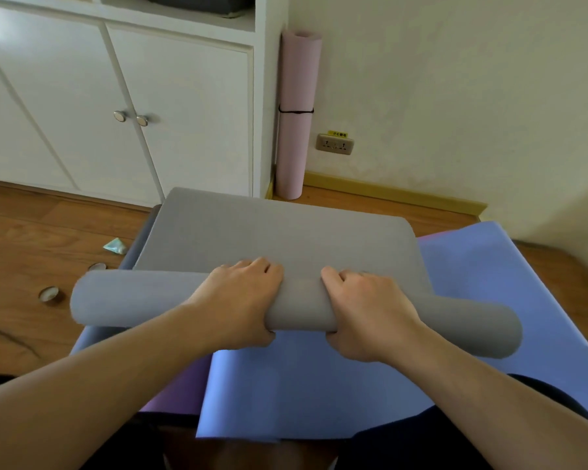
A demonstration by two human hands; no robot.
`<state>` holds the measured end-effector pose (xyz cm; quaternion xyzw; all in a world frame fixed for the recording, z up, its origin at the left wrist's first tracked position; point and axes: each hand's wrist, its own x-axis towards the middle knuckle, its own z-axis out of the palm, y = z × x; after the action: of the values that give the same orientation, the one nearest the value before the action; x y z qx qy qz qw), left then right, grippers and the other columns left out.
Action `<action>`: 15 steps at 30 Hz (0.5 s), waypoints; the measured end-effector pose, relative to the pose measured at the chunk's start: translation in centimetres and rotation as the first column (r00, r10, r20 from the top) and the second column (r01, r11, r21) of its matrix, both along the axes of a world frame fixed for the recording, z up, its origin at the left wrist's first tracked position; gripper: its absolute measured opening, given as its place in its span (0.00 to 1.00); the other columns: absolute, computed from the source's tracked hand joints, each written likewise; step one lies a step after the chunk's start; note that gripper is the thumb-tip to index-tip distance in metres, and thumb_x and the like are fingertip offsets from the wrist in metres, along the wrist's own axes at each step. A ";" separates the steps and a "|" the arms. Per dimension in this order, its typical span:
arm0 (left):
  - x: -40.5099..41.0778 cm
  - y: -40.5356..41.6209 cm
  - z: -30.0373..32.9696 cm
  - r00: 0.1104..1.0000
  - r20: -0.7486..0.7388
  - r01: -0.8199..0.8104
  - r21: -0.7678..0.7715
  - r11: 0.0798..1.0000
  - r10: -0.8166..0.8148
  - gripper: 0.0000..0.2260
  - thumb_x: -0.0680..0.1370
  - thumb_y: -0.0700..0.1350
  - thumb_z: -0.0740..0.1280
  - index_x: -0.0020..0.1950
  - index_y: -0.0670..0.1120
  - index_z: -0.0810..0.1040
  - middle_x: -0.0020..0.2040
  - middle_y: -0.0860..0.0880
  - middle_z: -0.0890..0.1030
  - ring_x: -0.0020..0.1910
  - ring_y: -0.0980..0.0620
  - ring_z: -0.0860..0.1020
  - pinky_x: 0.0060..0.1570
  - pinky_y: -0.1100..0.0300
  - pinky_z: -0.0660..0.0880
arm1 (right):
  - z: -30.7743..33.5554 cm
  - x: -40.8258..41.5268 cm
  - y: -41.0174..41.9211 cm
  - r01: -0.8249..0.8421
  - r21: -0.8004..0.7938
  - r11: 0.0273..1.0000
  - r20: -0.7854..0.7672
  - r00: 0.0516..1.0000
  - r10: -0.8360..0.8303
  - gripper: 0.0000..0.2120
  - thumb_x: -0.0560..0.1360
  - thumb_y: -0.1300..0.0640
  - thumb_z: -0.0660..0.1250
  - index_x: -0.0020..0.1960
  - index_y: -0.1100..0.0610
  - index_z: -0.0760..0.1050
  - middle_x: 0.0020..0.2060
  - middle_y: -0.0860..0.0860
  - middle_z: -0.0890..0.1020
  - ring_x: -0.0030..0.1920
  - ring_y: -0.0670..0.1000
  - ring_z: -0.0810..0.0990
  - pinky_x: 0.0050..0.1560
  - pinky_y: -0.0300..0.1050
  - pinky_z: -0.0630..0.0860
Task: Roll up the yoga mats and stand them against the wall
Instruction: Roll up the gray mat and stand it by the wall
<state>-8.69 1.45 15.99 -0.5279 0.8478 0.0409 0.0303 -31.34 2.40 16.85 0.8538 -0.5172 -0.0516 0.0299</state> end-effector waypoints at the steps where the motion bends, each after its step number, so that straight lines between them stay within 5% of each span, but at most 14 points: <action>1: -0.3 0.1 -0.2 1.000 0.005 0.004 -0.054 0.999 -0.003 0.25 0.68 0.59 0.74 0.58 0.52 0.67 0.53 0.55 0.74 0.51 0.50 0.78 0.43 0.55 0.70 | 0.0 -0.1 -0.1 0.010 0.004 1.000 0.023 1.000 -0.010 0.24 0.72 0.46 0.71 0.60 0.51 0.62 0.50 0.50 0.78 0.45 0.57 0.78 0.40 0.49 0.68; 4: -0.7 -0.2 -0.1 1.000 0.005 -0.003 -0.084 0.996 0.004 0.21 0.70 0.55 0.72 0.54 0.52 0.63 0.53 0.53 0.77 0.51 0.48 0.79 0.41 0.55 0.69 | -0.3 -0.4 -0.1 -0.003 -0.022 1.000 0.083 0.997 0.004 0.26 0.71 0.45 0.72 0.60 0.50 0.63 0.51 0.49 0.76 0.48 0.55 0.77 0.44 0.50 0.73; 8: 0.4 -1.0 1.2 0.996 -0.058 -0.060 0.117 0.991 0.067 0.23 0.66 0.59 0.74 0.53 0.54 0.70 0.49 0.54 0.79 0.45 0.48 0.80 0.43 0.53 0.78 | -0.9 -0.3 0.0 -0.067 -0.124 0.990 0.030 0.997 0.071 0.41 0.64 0.39 0.80 0.70 0.51 0.66 0.55 0.50 0.78 0.51 0.56 0.79 0.51 0.53 0.78; 11: 0.5 -0.6 1.3 0.997 -0.049 -0.046 0.208 0.977 0.057 0.24 0.64 0.61 0.75 0.54 0.56 0.71 0.49 0.55 0.78 0.45 0.50 0.79 0.44 0.52 0.79 | -1.2 -0.1 0.0 -0.091 -0.106 0.990 0.014 0.996 0.093 0.33 0.65 0.43 0.79 0.62 0.51 0.66 0.47 0.50 0.79 0.44 0.56 0.81 0.38 0.50 0.73; 15: -0.2 0.2 0.3 1.000 0.000 0.001 0.092 0.996 -0.001 0.26 0.67 0.60 0.74 0.58 0.54 0.66 0.53 0.54 0.76 0.50 0.49 0.78 0.43 0.54 0.73 | -0.4 0.0 0.1 -0.066 -0.014 0.998 0.013 0.998 0.066 0.23 0.72 0.47 0.71 0.60 0.52 0.65 0.47 0.50 0.80 0.44 0.57 0.81 0.38 0.49 0.71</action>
<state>-8.92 1.65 16.29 -0.5257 0.8451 0.0800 0.0549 -31.35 2.50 16.42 0.8705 -0.4892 -0.0413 0.0338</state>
